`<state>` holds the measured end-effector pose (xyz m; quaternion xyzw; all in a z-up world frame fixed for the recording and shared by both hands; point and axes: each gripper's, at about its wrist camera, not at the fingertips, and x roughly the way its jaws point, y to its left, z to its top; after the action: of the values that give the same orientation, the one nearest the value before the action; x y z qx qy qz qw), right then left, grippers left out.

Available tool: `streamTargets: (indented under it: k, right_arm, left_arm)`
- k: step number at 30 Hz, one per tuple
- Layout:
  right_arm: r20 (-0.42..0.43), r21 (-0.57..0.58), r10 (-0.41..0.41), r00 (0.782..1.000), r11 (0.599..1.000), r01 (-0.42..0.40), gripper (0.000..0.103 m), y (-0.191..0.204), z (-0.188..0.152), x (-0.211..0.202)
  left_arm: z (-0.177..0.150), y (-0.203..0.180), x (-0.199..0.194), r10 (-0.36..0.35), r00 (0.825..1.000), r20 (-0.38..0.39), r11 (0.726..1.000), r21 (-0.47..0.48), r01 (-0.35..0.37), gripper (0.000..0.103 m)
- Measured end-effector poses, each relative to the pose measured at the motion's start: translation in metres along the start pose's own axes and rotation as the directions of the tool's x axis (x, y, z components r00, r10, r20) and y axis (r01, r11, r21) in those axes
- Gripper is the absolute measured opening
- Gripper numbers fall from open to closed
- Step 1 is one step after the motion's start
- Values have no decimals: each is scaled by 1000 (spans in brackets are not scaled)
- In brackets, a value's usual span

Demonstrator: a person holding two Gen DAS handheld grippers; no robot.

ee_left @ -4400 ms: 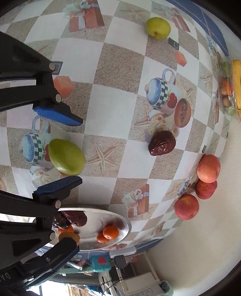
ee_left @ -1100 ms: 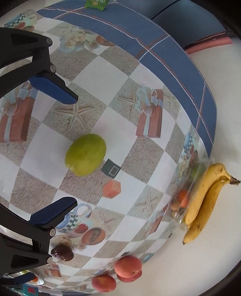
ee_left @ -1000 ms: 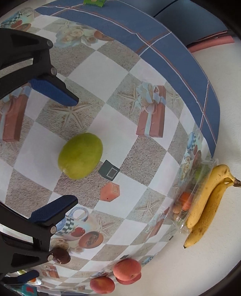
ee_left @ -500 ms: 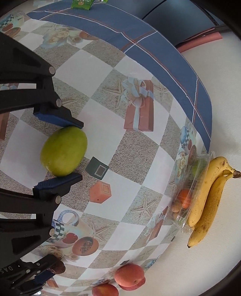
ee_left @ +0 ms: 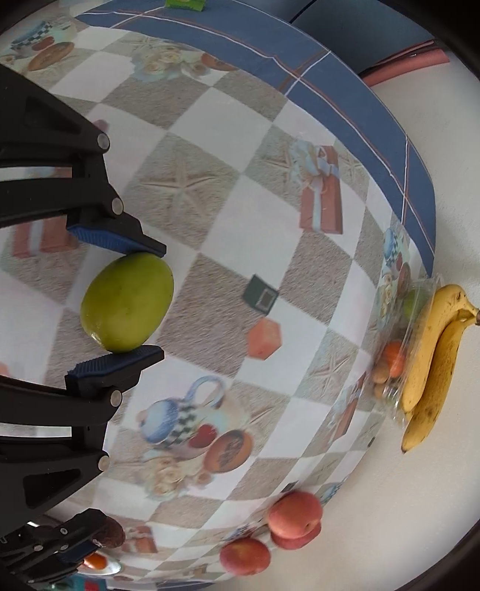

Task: Organize fruits
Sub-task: 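Grasp the green pear with the left tool while the right tool grasps the dried date, then carry the pear and date into the steel bowl and open both tools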

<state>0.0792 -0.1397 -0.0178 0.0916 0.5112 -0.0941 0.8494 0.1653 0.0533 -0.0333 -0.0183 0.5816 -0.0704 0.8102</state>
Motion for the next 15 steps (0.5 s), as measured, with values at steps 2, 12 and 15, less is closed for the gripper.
streamTargets:
  k: [2,12,15]
  right_arm:
    - [6,13,6,1000,1000,-6,37,-4,-8,-11]
    - [22,61,-4,1000,998,2,37,-26,-51,-68]
    - [31,77,-4,1000,997,1,38,-33,-61,-80]
  left_arm:
    - [-8,-3,-11,-29,1000,3,1000,3,29,51]
    - [-52,-33,-47,-69,998,11,995,78,68,51]
    - [-62,-45,-54,-76,997,16,992,104,74,51]
